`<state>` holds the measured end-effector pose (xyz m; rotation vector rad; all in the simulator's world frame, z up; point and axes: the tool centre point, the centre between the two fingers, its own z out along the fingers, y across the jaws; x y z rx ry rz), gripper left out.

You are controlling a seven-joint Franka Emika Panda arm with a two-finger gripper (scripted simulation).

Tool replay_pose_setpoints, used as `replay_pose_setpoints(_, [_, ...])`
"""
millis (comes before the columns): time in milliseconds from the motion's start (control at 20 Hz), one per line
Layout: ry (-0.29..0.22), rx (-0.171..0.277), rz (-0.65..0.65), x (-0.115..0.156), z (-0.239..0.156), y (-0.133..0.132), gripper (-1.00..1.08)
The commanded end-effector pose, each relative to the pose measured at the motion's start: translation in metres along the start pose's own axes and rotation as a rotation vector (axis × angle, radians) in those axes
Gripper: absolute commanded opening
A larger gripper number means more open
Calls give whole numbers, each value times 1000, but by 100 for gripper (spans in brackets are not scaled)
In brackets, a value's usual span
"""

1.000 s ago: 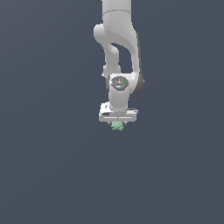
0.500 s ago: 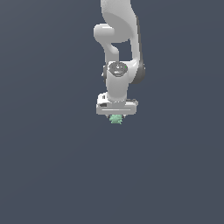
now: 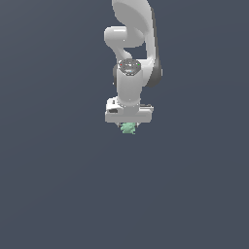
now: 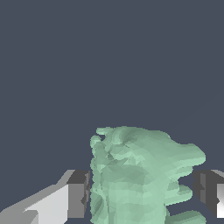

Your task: Pick up the object and move it to a goal position.

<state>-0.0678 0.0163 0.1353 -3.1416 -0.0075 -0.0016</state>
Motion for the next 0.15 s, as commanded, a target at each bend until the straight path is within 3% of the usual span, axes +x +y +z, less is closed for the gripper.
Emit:
replay_pose_setpoints(0, [-1, 0, 0, 0, 0, 0, -100])
replay_pose_setpoints(100, [-1, 0, 0, 0, 1, 0, -100])
